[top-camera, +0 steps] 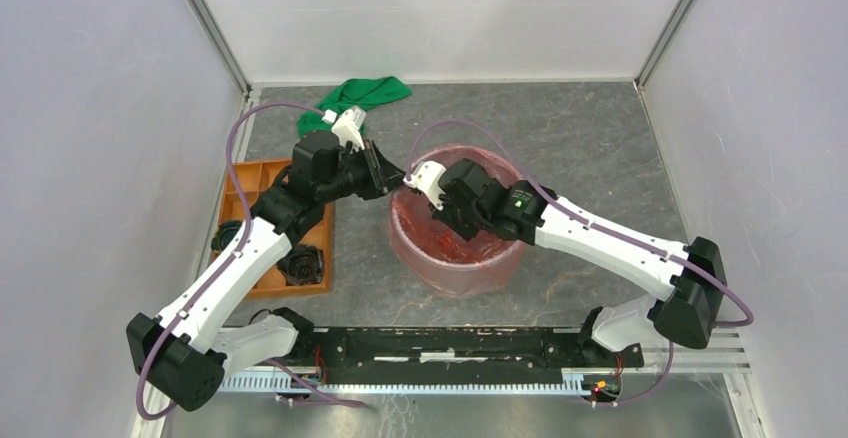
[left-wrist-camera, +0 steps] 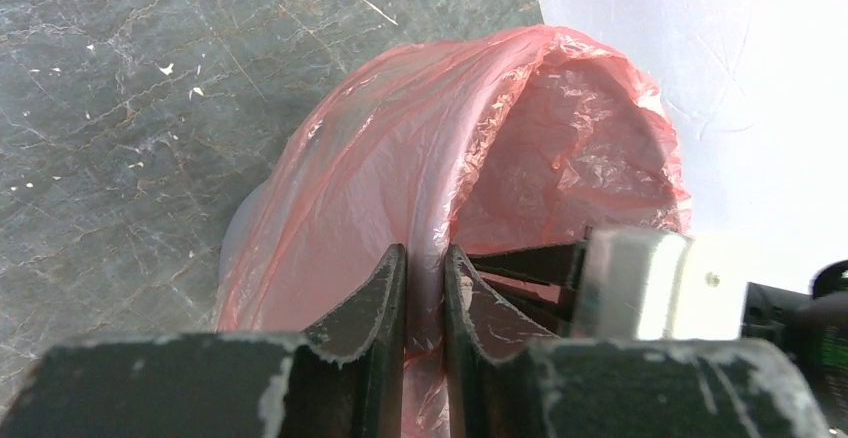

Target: Put the trash bags into the trash bin

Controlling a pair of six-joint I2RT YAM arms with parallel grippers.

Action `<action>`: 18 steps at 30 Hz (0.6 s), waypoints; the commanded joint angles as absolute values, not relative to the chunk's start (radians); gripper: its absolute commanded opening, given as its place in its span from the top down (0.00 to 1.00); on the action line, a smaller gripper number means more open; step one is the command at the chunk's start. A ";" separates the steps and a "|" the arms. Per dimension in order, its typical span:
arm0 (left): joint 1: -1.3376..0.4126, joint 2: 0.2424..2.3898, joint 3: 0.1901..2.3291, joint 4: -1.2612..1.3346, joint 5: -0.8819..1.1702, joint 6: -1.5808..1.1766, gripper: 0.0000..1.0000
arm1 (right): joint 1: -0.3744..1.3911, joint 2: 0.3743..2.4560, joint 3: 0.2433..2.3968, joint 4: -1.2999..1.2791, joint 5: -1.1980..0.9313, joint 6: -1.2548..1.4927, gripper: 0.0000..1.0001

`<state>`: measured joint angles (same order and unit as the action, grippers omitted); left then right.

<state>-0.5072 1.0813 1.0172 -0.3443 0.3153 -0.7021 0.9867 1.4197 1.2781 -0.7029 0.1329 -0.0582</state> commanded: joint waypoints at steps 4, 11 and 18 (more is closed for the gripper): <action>-0.516 1.029 0.980 -0.300 0.320 -0.777 0.98 | 0.980 1.447 1.181 -0.641 0.196 -0.080 0.91; -0.516 1.022 0.974 -0.308 0.312 -0.767 0.98 | 0.980 1.526 1.126 -0.585 0.151 -0.074 0.93; -0.516 1.015 0.985 -0.308 0.312 -0.769 0.98 | 0.980 1.564 1.075 -0.521 0.128 -0.066 0.90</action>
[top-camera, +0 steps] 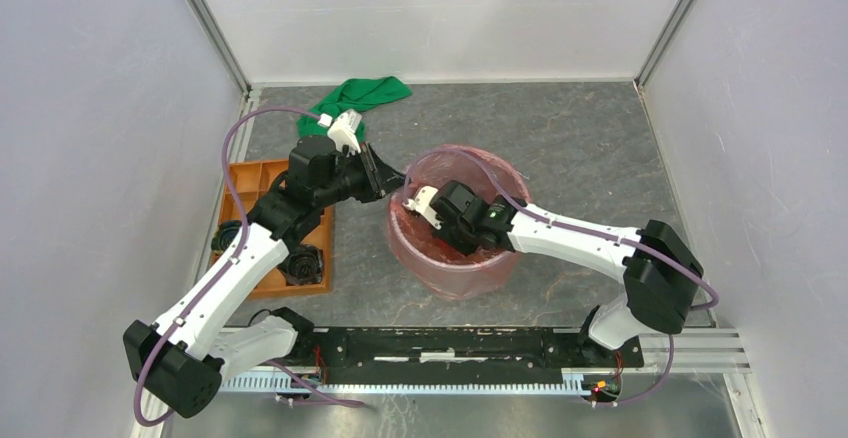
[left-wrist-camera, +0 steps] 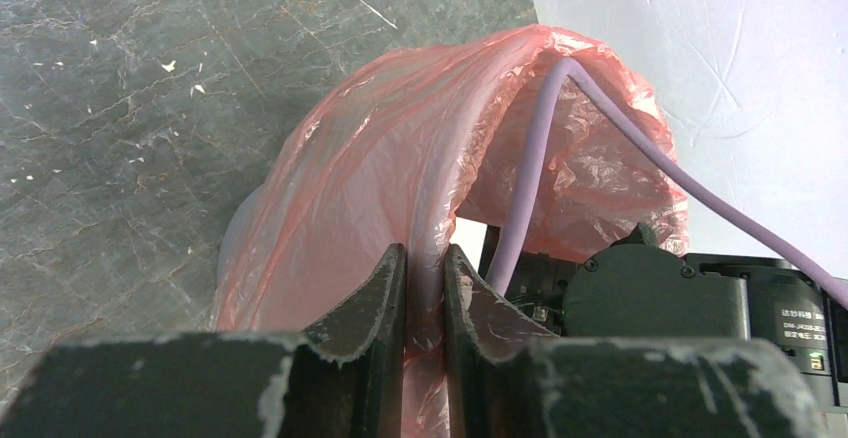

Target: Put the trash bags into the trash bin

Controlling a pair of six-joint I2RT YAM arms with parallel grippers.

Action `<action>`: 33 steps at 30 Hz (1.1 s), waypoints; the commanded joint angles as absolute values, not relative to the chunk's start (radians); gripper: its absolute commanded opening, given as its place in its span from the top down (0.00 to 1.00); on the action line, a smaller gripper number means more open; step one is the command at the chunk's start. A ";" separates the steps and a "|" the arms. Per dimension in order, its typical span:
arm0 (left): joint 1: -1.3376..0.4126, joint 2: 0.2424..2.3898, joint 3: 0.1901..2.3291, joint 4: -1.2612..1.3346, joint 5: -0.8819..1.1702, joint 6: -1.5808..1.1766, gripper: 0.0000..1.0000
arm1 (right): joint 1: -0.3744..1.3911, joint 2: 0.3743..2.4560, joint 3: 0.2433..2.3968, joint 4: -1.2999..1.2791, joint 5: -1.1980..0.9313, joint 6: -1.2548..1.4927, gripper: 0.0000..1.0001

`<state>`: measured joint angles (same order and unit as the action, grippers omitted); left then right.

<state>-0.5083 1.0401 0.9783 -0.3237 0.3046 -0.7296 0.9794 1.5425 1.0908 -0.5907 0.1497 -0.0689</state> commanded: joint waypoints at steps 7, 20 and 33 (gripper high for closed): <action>-0.516 1.007 0.974 -0.319 0.313 -0.768 0.98 | 0.980 1.640 1.110 -0.554 0.107 -0.071 0.80; -0.517 1.003 0.985 -0.321 0.313 -0.769 0.96 | 0.987 1.393 1.269 -0.670 0.071 0.074 0.45; -0.516 0.936 1.066 -0.431 0.274 -0.700 0.26 | 0.996 0.968 1.355 -0.662 0.176 0.102 0.20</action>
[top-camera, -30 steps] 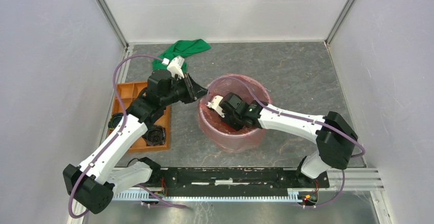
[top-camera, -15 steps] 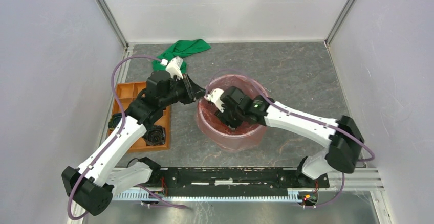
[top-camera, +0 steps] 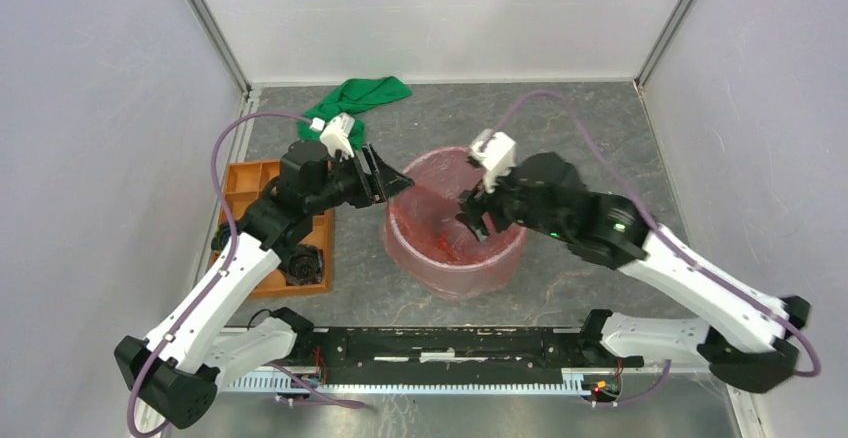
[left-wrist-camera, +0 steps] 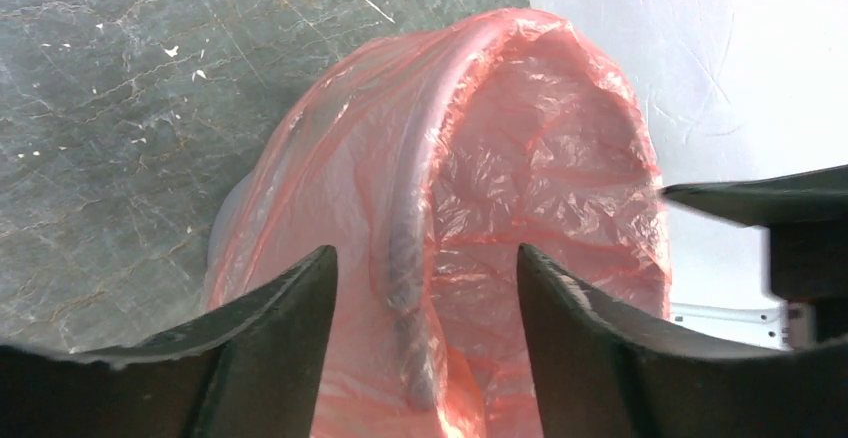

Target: Put the trash bags into the trash bin

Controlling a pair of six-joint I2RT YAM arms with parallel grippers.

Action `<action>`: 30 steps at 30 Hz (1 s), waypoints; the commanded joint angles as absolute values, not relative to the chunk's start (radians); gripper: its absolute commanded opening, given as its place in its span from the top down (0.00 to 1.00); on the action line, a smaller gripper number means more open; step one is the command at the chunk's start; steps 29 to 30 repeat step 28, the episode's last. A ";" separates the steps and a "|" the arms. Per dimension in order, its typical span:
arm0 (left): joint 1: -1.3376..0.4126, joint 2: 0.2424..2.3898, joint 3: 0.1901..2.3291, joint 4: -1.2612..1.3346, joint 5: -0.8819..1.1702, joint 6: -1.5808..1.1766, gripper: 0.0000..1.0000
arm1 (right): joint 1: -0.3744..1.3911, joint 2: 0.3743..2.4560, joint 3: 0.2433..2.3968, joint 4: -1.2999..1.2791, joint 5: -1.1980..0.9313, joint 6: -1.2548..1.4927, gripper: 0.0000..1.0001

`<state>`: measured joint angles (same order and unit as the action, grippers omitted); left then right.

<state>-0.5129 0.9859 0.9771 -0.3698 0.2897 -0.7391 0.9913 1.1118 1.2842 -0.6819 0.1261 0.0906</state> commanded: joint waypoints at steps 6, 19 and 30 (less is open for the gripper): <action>-0.516 0.823 1.183 -0.517 0.195 -0.608 0.00 | 0.995 0.712 1.341 -0.609 0.292 0.089 0.02; -0.516 0.658 1.369 -0.437 0.174 -0.486 0.00 | 0.996 0.520 1.375 -0.570 0.454 0.067 0.02; -0.516 0.652 1.362 -0.446 0.164 -0.480 0.00 | 0.995 0.511 1.293 -0.544 0.427 0.059 0.02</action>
